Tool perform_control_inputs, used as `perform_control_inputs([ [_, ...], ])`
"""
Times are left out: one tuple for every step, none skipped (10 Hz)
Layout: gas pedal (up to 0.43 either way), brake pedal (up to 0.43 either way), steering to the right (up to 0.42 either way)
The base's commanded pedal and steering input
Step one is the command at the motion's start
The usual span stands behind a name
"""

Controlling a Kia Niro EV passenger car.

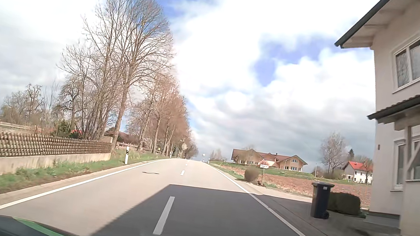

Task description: Follow the waypoints while adhering to traffic rules and regulations

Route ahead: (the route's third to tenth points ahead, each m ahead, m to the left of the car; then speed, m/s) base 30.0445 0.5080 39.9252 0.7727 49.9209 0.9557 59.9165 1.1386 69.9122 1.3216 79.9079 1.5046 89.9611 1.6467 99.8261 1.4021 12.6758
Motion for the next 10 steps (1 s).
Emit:
perform_control_inputs([
  [0.358,0.000,-0.003],
  [0.358,0.000,-0.003],
  [0.358,0.000,-0.004],
  [0.358,0.000,-0.004],
  [0.358,0.000,-0.004],
  [0.358,0.000,-0.004],
  [0.358,0.000,-0.004],
  [0.358,0.000,-0.004],
  [0.358,0.000,-0.004],
  [0.358,0.000,-0.004],
])
